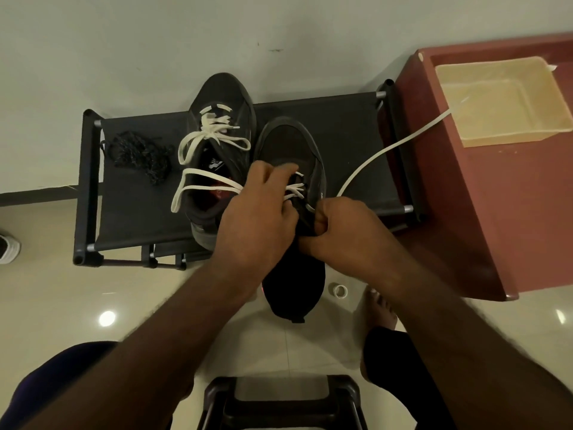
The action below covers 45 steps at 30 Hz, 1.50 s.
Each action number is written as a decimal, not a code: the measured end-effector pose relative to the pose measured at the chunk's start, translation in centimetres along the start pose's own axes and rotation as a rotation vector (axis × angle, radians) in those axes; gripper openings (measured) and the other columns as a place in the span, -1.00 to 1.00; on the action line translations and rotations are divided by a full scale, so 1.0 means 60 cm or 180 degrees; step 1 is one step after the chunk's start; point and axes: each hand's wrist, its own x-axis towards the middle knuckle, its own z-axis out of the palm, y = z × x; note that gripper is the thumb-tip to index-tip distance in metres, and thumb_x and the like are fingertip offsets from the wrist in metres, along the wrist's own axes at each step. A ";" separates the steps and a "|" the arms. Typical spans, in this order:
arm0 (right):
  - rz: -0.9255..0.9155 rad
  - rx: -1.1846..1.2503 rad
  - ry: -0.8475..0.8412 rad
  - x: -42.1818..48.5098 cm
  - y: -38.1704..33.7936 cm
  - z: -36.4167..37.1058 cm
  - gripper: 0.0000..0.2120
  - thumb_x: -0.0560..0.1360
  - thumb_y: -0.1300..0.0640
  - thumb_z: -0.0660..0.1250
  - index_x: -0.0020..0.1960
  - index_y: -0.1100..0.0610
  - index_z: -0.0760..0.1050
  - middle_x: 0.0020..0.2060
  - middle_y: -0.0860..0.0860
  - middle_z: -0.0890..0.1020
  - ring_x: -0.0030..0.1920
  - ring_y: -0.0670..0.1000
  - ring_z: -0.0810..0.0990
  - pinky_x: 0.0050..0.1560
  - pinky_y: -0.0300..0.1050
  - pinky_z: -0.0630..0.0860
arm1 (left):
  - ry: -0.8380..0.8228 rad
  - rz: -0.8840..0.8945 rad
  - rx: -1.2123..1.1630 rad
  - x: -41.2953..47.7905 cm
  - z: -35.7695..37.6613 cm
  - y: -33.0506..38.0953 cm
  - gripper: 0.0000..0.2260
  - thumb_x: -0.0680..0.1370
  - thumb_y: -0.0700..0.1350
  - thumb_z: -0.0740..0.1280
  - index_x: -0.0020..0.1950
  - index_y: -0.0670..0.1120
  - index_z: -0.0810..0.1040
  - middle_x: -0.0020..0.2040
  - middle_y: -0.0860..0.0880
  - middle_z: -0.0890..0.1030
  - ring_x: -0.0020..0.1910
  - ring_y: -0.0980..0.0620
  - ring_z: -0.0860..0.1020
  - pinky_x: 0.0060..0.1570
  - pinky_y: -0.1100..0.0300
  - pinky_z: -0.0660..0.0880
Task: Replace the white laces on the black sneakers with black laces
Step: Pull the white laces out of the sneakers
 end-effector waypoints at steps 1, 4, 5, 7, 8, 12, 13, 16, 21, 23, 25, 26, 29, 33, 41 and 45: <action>-0.0014 -0.0009 -0.0047 0.000 0.000 0.002 -0.68 0.37 0.09 0.51 -0.36 0.04 0.37 -0.45 -0.06 0.48 -0.40 -0.07 0.47 -0.35 -0.20 0.34 | -0.0079 0.0045 0.0213 0.000 0.003 -0.002 -0.68 0.59 -0.17 0.28 0.35 -0.02 0.48 0.23 0.02 0.40 -0.02 0.02 0.54 0.01 0.10 0.56; -0.0023 -0.0057 -0.0138 -0.001 0.000 0.002 -0.65 0.37 0.11 0.51 -0.38 0.02 0.33 -0.47 -0.07 0.45 -0.42 -0.06 0.45 -0.36 -0.19 0.31 | -0.0012 0.0016 0.0349 0.002 0.003 -0.005 -0.82 0.63 -0.13 0.24 0.19 -0.08 0.57 0.15 -0.02 0.47 -0.04 -0.04 0.56 0.01 -0.04 0.55; -0.0021 -0.0064 -0.0148 -0.001 0.000 0.001 -0.65 0.36 0.10 0.51 -0.38 0.03 0.33 -0.48 -0.07 0.45 -0.42 -0.06 0.44 -0.37 -0.19 0.31 | 0.0081 0.0005 0.0232 0.002 0.003 -0.004 -0.85 0.64 -0.13 0.23 0.13 -0.08 0.57 0.09 -0.01 0.50 -0.06 0.00 0.55 -0.01 -0.02 0.55; -0.0015 -0.0059 -0.0149 0.000 0.000 0.000 -0.67 0.36 0.09 0.51 -0.37 0.04 0.34 -0.47 -0.07 0.46 -0.41 -0.06 0.45 -0.37 -0.18 0.33 | 0.0336 -0.0237 -0.0463 0.003 -0.002 0.001 -0.90 0.64 -0.17 0.22 0.07 -0.06 0.53 -0.05 -0.01 0.57 -0.16 0.06 0.58 -0.13 0.05 0.58; -0.0008 -0.0052 -0.0147 0.000 0.000 0.000 -0.67 0.35 0.08 0.51 -0.36 0.05 0.35 -0.47 -0.07 0.46 -0.41 -0.06 0.46 -0.37 -0.18 0.35 | 0.0446 -0.0508 -0.0984 0.003 -0.007 0.005 -0.91 0.64 -0.18 0.22 0.06 -0.04 0.50 -0.11 -0.03 0.59 -0.24 0.10 0.59 -0.25 0.12 0.59; -0.0011 -0.0013 -0.0137 0.004 -0.001 0.001 -0.66 0.36 0.06 0.53 -0.35 0.05 0.36 -0.47 -0.07 0.46 -0.42 -0.08 0.45 -0.35 -0.16 0.37 | 0.0800 -0.0410 -0.1287 0.004 -0.021 0.002 -0.74 0.59 -0.30 0.22 0.19 -0.01 0.48 0.06 0.03 0.58 -0.17 0.15 0.57 -0.15 0.24 0.55; -0.0017 -0.0006 -0.0144 0.004 -0.001 0.000 -0.66 0.36 0.07 0.53 -0.36 0.04 0.36 -0.47 -0.08 0.46 -0.42 -0.08 0.45 -0.34 -0.15 0.38 | 0.0739 -0.0188 -0.1070 0.004 -0.023 0.002 -0.69 0.56 -0.31 0.24 0.24 -0.02 0.49 0.11 0.05 0.56 -0.17 0.18 0.52 -0.12 0.32 0.50; -0.0067 0.0011 -0.0155 0.003 -0.001 0.001 -0.65 0.36 0.09 0.52 -0.38 0.01 0.34 -0.50 -0.09 0.43 -0.44 -0.09 0.43 -0.34 -0.15 0.36 | 0.0180 0.0280 -0.0197 0.004 -0.014 0.000 -0.68 0.58 -0.22 0.28 0.33 -0.04 0.52 0.26 0.06 0.47 -0.02 0.22 0.49 -0.01 0.44 0.44; -0.0090 0.0023 -0.0133 0.004 0.001 0.005 -0.63 0.35 0.07 0.53 -0.38 0.01 0.33 -0.49 -0.08 0.44 -0.42 -0.06 0.44 -0.33 -0.09 0.41 | 0.0028 0.0115 0.0421 0.000 -0.001 -0.008 -0.82 0.63 -0.09 0.26 0.16 -0.08 0.59 0.20 0.00 0.46 -0.01 -0.01 0.56 0.01 0.01 0.56; -0.0061 0.0026 -0.0148 0.006 0.001 0.005 -0.64 0.36 0.05 0.54 -0.37 0.01 0.34 -0.47 -0.08 0.46 -0.41 -0.05 0.46 -0.32 -0.09 0.44 | 0.0103 0.0012 0.0451 0.002 -0.002 -0.010 -0.85 0.63 -0.08 0.25 0.11 -0.07 0.58 0.16 0.02 0.45 -0.06 0.03 0.55 -0.01 0.04 0.55; -0.0064 0.0024 -0.0144 0.006 0.001 0.005 -0.63 0.36 0.04 0.54 -0.36 0.01 0.34 -0.47 -0.08 0.46 -0.41 -0.06 0.46 -0.32 -0.10 0.43 | 0.0263 -0.0062 0.0188 0.003 -0.003 -0.009 -0.89 0.64 -0.09 0.25 0.06 -0.04 0.56 0.13 0.05 0.45 -0.09 0.16 0.50 -0.02 0.20 0.51; -0.0066 0.0022 -0.0136 0.006 0.000 0.004 -0.63 0.36 0.04 0.54 -0.36 0.00 0.34 -0.47 -0.08 0.46 -0.41 -0.06 0.46 -0.32 -0.10 0.42 | 0.0412 -0.0096 -0.0052 0.003 -0.006 -0.005 -0.93 0.63 -0.11 0.26 0.03 -0.01 0.53 0.09 0.07 0.45 -0.12 0.21 0.48 -0.06 0.33 0.46; -0.0047 0.0032 -0.0169 0.008 -0.001 0.002 -0.65 0.37 0.04 0.54 -0.34 0.02 0.36 -0.45 -0.08 0.48 -0.39 -0.06 0.49 -0.30 -0.04 0.50 | 0.1014 -0.0169 -0.0652 0.005 -0.020 0.004 -0.91 0.62 -0.18 0.27 0.01 0.01 0.46 0.04 0.09 0.42 -0.15 0.29 0.45 -0.17 0.49 0.39; -0.0015 0.0083 -0.0218 0.008 0.000 0.002 -0.66 0.37 0.06 0.55 -0.34 0.02 0.37 -0.45 -0.09 0.48 -0.40 -0.07 0.49 -0.28 -0.05 0.53 | 0.1121 0.0169 -0.0449 0.003 -0.029 0.001 -0.80 0.56 -0.28 0.29 0.15 -0.10 0.54 0.14 0.05 0.43 -0.15 0.25 0.46 -0.16 0.48 0.45; -0.0178 0.0079 -0.0222 0.006 0.002 0.004 -0.66 0.38 0.08 0.53 -0.36 -0.02 0.36 -0.49 -0.10 0.45 -0.44 -0.09 0.47 -0.32 -0.11 0.45 | -0.0202 0.0199 0.0728 -0.002 0.000 -0.007 -0.67 0.60 -0.12 0.32 0.36 0.06 0.49 0.49 -0.06 0.18 0.11 -0.09 0.54 0.01 0.02 0.59; -0.0195 0.0095 -0.0258 0.007 0.003 0.007 -0.63 0.38 0.07 0.53 -0.37 -0.05 0.34 -0.50 -0.11 0.44 -0.44 -0.10 0.45 -0.31 -0.12 0.42 | -0.0068 0.0138 0.0705 -0.002 0.001 -0.012 -0.85 0.62 -0.10 0.28 0.18 -0.04 0.52 0.45 -0.10 0.19 -0.08 0.02 0.47 -0.10 0.03 0.59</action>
